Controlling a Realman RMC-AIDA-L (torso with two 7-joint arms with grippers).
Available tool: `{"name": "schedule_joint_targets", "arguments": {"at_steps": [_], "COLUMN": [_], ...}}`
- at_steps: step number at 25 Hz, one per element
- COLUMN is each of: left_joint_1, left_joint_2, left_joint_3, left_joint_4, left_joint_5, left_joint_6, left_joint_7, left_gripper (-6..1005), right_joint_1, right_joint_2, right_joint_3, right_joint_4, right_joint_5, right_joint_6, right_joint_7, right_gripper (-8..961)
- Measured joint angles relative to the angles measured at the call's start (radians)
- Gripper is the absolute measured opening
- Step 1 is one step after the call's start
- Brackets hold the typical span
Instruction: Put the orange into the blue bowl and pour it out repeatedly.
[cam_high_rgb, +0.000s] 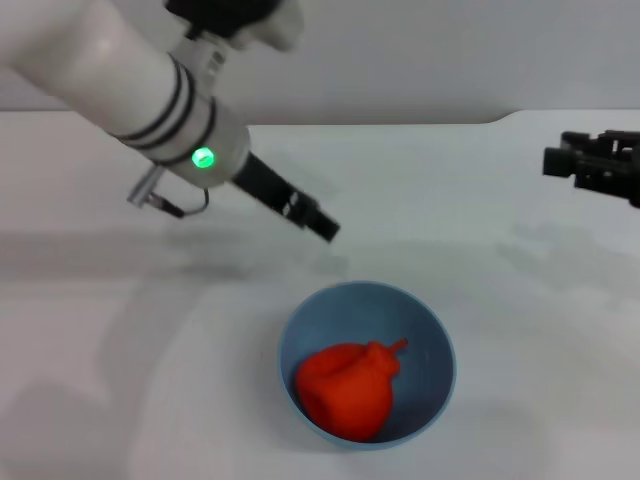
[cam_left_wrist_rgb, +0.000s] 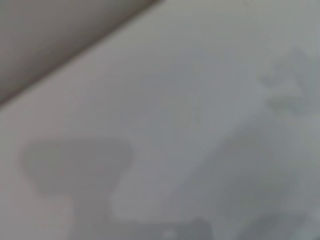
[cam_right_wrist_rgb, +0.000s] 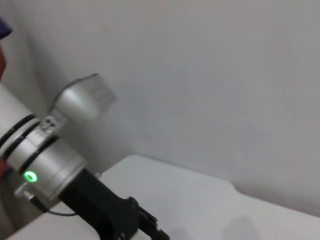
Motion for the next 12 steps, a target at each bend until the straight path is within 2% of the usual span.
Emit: {"name": "schedule_joint_targets", "arguments": {"at_steps": [1, 2, 5, 7, 8, 10, 12], "left_joint_1": [0.012, 0.045, 0.095, 0.150, 0.178, 0.242, 0.297], "left_joint_2": [0.000, 0.001, 0.001, 0.002, 0.002, 0.004, 0.008], "left_joint_3": [-0.029, -0.093, -0.170, -0.259, -0.309, -0.439, -0.551], "left_joint_4": [0.010, 0.039, 0.079, 0.106, 0.110, 0.088, 0.018], "left_joint_5": [-0.002, -0.012, -0.060, -0.168, -0.239, -0.468, -0.725], "left_joint_6": [-0.015, -0.051, -0.099, -0.135, -0.149, -0.163, -0.151], "left_joint_7": [0.013, 0.045, 0.096, 0.175, 0.223, 0.373, 0.519], "left_gripper": [649, 698, 732, 755, 766, 789, 799], "right_joint_1": [0.006, 0.024, 0.035, 0.039, 0.039, 0.040, 0.040], "right_joint_2": [0.000, -0.001, -0.003, -0.005, -0.006, -0.006, -0.007], "right_joint_3": [0.017, 0.079, 0.135, 0.198, 0.231, 0.289, 0.348], "right_joint_4": [0.018, 0.072, 0.129, 0.197, 0.233, 0.299, 0.371], "right_joint_5": [0.002, 0.021, 0.069, 0.155, 0.200, 0.280, 0.363], "right_joint_6": [-0.001, -0.005, -0.023, -0.047, -0.058, -0.080, -0.102], "right_joint_7": [0.000, -0.010, -0.042, -0.094, -0.116, -0.153, -0.182], "right_gripper": [379, 379, 379, 379, 379, 380, 380]}}
